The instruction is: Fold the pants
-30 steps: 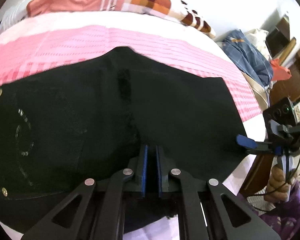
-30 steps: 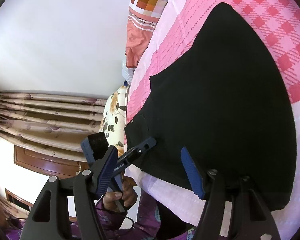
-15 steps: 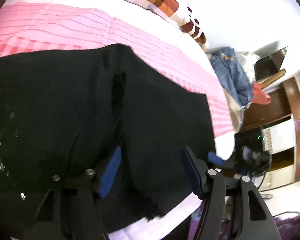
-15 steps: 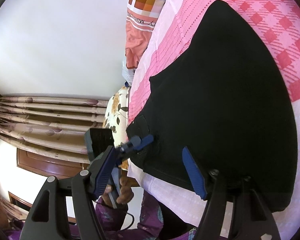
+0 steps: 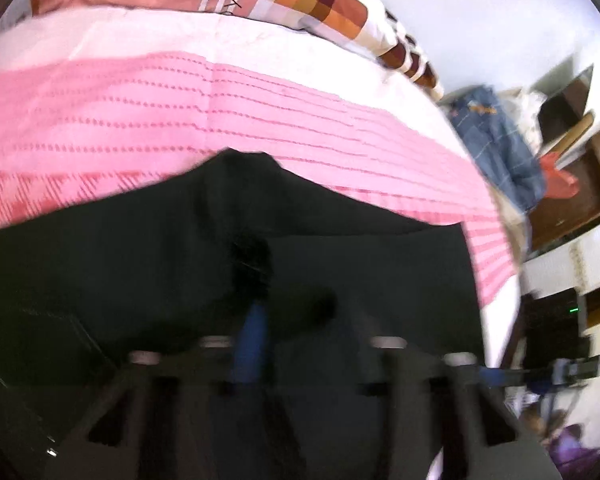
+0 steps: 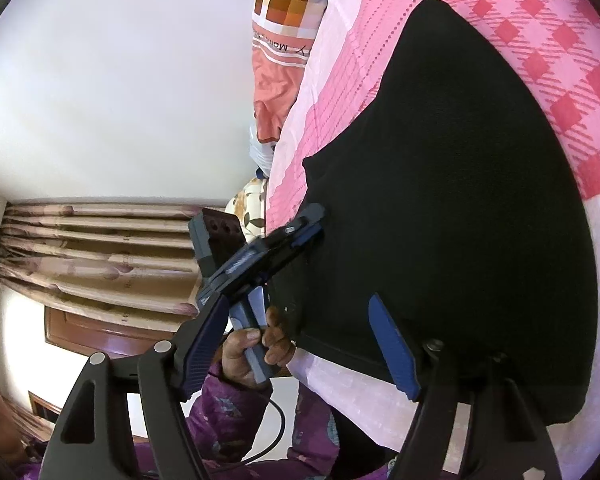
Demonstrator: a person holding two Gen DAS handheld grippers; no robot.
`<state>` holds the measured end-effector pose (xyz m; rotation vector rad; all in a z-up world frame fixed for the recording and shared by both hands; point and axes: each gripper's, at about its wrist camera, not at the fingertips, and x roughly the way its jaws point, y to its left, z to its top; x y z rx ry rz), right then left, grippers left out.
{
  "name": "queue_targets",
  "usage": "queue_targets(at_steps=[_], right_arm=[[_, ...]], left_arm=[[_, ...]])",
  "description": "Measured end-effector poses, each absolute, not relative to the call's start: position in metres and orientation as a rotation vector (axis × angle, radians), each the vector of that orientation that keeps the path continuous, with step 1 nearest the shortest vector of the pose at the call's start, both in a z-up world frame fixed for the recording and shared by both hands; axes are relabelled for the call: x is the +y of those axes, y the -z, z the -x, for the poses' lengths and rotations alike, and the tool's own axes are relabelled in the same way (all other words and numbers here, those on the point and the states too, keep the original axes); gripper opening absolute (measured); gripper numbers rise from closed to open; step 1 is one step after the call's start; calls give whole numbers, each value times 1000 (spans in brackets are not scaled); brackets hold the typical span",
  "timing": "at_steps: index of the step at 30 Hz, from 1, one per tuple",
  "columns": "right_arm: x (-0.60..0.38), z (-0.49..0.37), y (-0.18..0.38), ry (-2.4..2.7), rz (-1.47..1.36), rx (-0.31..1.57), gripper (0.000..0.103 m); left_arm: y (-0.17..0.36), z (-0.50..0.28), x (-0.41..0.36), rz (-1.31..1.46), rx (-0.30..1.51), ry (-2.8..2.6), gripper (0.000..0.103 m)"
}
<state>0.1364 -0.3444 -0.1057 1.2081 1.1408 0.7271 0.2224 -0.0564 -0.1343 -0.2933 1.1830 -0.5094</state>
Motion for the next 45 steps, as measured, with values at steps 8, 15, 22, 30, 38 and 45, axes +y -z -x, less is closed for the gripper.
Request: queue_targets(at_steps=[8,15,22,30,38,45], right_arm=[[-346,-137,106,-722,-1217,1139,70],[-345,-139,108,-725,-1242,1138,72],[-346,-139,105,-750,-1231,1139,74],[-345,-140,105,-752,-1229,1138,75],[-345,-141,106,-751,-1247,1139,76],[-346,-142,108,-752,-1258,1138,76]], left_arm=[[129,-217,-63,194,1081,476,13],[122,-231,-51,231,1044,430,9],[130,-226,-44,307,1113,461,17],[131,-218,-59,302,1191,540,61],[129,-230,-86,182,1184,562,65],[128,-223,-93,65,1093,527,20]])
